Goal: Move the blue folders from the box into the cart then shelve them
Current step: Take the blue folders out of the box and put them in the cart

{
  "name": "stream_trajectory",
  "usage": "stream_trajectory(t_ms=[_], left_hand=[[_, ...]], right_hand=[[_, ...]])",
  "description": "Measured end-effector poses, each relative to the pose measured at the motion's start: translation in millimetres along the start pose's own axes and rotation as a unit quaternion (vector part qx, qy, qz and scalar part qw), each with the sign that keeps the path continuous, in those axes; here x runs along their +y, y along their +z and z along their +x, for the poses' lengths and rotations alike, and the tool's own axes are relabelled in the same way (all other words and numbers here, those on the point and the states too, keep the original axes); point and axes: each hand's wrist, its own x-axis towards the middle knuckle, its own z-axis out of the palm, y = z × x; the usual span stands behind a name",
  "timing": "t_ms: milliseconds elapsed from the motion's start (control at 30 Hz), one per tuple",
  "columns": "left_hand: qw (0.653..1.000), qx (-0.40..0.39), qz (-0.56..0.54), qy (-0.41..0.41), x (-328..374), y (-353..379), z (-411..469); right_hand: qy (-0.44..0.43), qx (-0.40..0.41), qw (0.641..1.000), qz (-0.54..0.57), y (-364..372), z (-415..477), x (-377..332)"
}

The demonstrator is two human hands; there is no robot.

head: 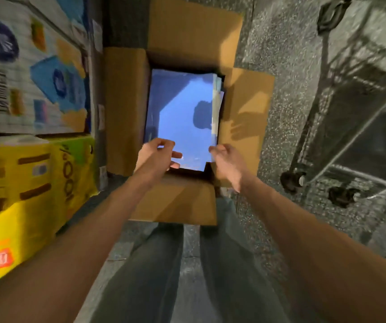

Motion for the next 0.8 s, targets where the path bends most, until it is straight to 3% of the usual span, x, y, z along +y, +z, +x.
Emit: stream_trajectory(t_ms=[233, 400, 800], left_hand=[[1.000, -0.003, -0.005, -0.014, -30, 46, 82], [1.000, -0.023, -0.012, -0.002, -40, 61, 108], [0.999, 0.052, 0.001, 0.010, -56, 59, 151]], right_hand=[[-0.044, -0.026, 0.998, -0.033, 9, 115, 3], [-0.012, -0.016, 1.000, -0.010, 24, 165, 9], [0.052, 0.029, 0.985, 0.161, 48, 190, 17]])
